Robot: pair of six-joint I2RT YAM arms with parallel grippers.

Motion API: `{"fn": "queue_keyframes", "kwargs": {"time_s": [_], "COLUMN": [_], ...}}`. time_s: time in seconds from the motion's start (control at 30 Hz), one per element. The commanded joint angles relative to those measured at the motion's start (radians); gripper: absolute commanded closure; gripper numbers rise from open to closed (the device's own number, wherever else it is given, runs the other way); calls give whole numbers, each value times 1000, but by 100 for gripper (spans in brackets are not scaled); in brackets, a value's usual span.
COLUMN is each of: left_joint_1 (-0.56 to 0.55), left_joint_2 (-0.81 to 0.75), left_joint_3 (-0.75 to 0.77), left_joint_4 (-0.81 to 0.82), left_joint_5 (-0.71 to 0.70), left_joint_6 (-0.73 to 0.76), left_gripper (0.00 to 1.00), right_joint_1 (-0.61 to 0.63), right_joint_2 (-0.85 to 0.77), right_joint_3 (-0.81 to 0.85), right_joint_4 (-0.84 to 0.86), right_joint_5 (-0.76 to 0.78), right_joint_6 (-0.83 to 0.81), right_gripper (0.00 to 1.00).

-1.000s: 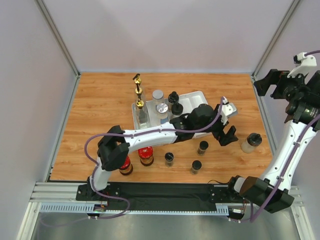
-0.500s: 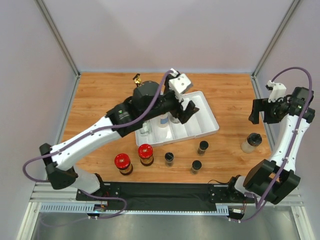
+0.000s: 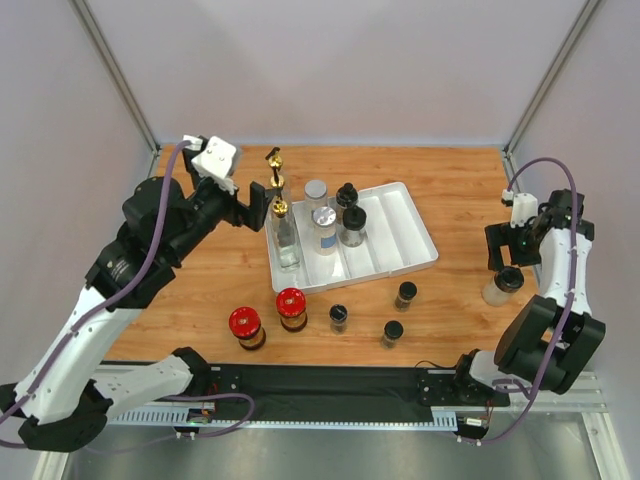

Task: Organize the condiment bottles
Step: Pick up the bottle from the corner of the board.

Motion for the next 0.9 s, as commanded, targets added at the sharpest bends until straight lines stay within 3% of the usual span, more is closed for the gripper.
{"fn": "queue_keyframes", "kwargs": {"time_s": [0.0,0.17,0.47,0.57,0.7,0.8,0.87], "left_joint_1": [73,127,168,173,173,173,173], "left_joint_2": [-57,-133,-275,-316,-358,-391,-416], "left_joint_3": [-67,-174,-381,-436,-508,-556,-576], "left_joint_4": [-63,-74,-54,-43,-28,-14,-9], "left_joint_5": [-8,-61,-104,-123,-150,-176,-189], "left_joint_6": [-21,-6,-41,-46,-46,-44,-41], "left_gripper": [0,0,0,0,0,0,0], "right_joint_1": [13,16,29,29,30,32,35], "right_joint_2": [15,17,18,1,-46,-91,-114], "right_joint_3": [-36,-93,-160,-168,-150,-110,-81], "right_joint_4": [69,98,110,119,98,66,35], "right_joint_5": [86,124,174,178,160,131,109], "right_joint_6": [-22,-36,-50,-49,-45,-44,-39], "right_gripper": [2,6,24,38,67,80,83]}}
